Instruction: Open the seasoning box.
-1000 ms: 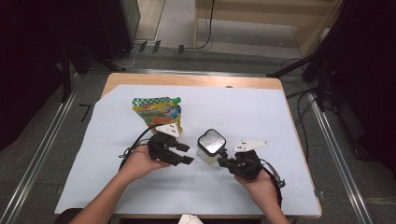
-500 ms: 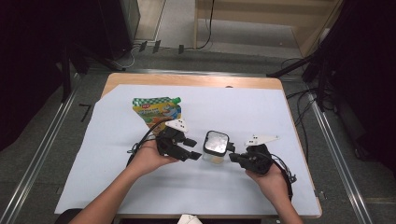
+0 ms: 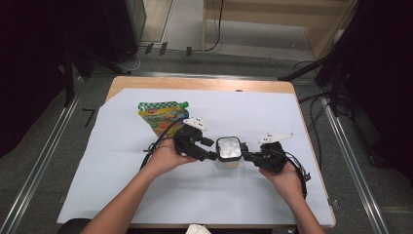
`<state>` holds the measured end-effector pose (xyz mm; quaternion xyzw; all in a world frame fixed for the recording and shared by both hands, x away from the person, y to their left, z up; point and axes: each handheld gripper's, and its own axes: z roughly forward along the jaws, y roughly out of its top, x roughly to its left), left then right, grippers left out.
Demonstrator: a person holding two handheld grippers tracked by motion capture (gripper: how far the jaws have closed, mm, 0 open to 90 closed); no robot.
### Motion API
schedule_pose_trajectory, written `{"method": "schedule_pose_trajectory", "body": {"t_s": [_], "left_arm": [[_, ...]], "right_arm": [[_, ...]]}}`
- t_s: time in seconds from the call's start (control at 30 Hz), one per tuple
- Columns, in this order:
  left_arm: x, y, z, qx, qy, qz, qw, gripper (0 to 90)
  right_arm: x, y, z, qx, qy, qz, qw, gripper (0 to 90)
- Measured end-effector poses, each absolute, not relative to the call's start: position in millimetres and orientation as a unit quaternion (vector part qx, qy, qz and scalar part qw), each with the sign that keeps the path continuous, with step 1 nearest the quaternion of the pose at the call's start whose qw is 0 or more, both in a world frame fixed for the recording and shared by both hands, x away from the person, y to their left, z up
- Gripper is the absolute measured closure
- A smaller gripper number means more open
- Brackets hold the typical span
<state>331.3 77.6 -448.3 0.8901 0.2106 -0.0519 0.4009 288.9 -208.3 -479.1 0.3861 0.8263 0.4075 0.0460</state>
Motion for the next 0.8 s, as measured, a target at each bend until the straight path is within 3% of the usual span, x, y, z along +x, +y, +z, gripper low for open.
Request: {"method": "schedule_pose_trajectory", "body": {"t_s": [0.2,0.57,0.8], "left_arm": [[334,77,-451,0.887,0.202,-0.056,0.412,28.4],[334,67,-462,0.889,0.181,-0.059,0.415,21.2],[332,59,-467,0.893,0.166,-0.033,0.417,17.0]], "right_arm": [[282,-226,-470,0.416,0.802,0.425,0.068,90.0],[297,-219,-482,0.448,0.793,0.407,0.069,90.0],[304,-212,-488,0.454,0.795,0.395,0.08,90.0]]}}
